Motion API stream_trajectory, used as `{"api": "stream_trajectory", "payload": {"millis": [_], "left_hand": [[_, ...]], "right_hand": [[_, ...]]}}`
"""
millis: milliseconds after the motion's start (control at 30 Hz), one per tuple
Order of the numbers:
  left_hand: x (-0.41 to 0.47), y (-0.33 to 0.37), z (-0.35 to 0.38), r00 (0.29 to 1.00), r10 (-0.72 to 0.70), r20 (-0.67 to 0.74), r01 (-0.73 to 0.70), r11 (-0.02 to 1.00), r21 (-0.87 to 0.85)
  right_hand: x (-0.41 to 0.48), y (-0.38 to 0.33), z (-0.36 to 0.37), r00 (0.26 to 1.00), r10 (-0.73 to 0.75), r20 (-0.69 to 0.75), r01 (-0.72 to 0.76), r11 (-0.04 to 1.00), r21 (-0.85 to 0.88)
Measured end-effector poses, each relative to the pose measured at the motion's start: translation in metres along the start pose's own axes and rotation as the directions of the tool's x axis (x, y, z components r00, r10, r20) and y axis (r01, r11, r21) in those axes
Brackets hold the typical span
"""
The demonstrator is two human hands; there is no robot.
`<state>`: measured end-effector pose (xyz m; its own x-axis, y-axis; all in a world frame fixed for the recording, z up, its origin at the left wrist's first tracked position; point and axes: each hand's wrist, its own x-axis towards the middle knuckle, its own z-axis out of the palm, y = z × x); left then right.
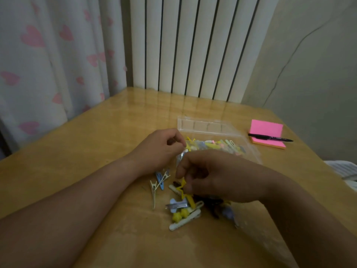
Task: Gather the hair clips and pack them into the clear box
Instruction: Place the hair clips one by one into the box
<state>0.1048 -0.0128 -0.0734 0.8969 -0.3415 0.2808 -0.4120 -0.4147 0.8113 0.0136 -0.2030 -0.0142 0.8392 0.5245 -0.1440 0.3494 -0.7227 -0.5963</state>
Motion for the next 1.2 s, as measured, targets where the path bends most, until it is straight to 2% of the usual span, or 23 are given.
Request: {"api": "stream_trajectory", "payload": {"millis": [67,133,233,300,400,567,733,933,1200], "left_hand": [[-0.001,0.0,0.0,1.0,0.006,0.002,-0.006,1.0,0.009],[-0.001,-0.001,-0.001,1.0,0.009,0.004,-0.009,1.0,0.027],[-0.001,-0.001,-0.001,1.0,0.014,0.004,-0.014,0.998,0.057],[-0.002,0.0,-0.001,1.0,0.016,-0.006,-0.015,0.998,0.063],[-0.003,0.002,0.0,1.0,0.018,-0.011,-0.017,0.998,0.064],[-0.002,0.001,0.0,1.0,0.015,-0.01,-0.014,0.998,0.057],[-0.001,-0.001,0.0,1.0,0.008,-0.009,-0.008,0.999,0.045],[-0.001,-0.002,0.0,1.0,0.004,-0.005,-0.003,0.999,0.054],[-0.003,0.002,-0.001,1.0,0.007,-0.001,-0.007,0.999,0.051]], "right_hand": [[-0.005,0.002,-0.011,0.997,-0.005,-0.079,0.013,0.995,0.101],[-0.011,0.012,-0.027,0.965,0.016,-0.261,0.031,0.984,0.177],[-0.019,0.041,-0.051,0.827,0.106,-0.552,0.018,0.976,0.215],[-0.023,0.063,-0.059,0.753,0.167,-0.637,-0.099,0.985,0.141],[-0.023,0.08,-0.06,0.761,0.222,-0.61,-0.277,0.961,0.004],[-0.015,0.087,-0.053,0.812,0.283,-0.51,-0.353,0.935,-0.042],[-0.013,0.087,-0.05,0.792,0.309,-0.527,-0.373,0.928,-0.017],[-0.011,0.087,-0.048,0.741,0.29,-0.606,-0.455,0.88,-0.135],[-0.011,0.08,-0.046,0.757,0.198,-0.623,-0.386,0.904,-0.182]]}}
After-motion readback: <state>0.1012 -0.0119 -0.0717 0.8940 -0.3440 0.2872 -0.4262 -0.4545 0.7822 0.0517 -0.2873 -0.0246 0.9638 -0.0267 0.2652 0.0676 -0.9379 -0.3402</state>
